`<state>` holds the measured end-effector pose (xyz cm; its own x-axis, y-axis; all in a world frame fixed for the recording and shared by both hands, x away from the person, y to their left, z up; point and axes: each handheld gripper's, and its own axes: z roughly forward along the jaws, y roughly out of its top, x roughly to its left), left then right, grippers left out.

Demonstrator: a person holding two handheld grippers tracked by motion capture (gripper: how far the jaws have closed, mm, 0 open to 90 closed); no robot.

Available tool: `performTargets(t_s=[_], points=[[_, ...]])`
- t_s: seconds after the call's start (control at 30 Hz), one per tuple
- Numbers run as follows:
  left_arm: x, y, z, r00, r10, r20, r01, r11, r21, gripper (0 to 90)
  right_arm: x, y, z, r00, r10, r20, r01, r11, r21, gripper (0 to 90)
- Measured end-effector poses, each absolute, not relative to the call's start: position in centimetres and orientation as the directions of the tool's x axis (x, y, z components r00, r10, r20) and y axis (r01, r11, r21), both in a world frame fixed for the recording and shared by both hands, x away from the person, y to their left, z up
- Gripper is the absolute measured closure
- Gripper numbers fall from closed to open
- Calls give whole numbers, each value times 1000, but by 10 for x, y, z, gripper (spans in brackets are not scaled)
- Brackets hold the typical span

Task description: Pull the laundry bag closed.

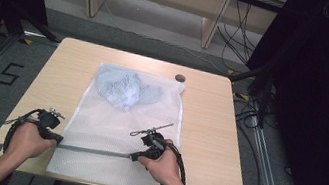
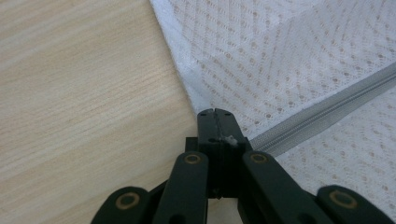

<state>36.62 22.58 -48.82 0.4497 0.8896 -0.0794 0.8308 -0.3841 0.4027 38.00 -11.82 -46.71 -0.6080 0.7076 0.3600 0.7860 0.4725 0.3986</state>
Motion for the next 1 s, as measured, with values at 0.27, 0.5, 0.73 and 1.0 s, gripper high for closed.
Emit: performTargets(t_s=[0.27, 0.5, 0.73, 1.0], points=[[366, 225, -488, 442, 893, -81, 833, -376, 406, 900, 381, -125, -467, -604, 712, 359, 789, 468, 398, 871], [366, 224, -488, 437, 896, -82, 834, -370, 408, 900, 381, -130, -466, -600, 714, 361, 790, 459, 406, 870], [366, 224, -489, 438, 895, -84, 833, -369, 412, 900, 380, -132, -465, -601, 719, 348, 788, 461, 408, 870], [366, 224, -489, 439, 895, -84, 833, -370, 411, 900, 380, -137, -464, -591, 727, 350, 797, 459, 392, 871]])
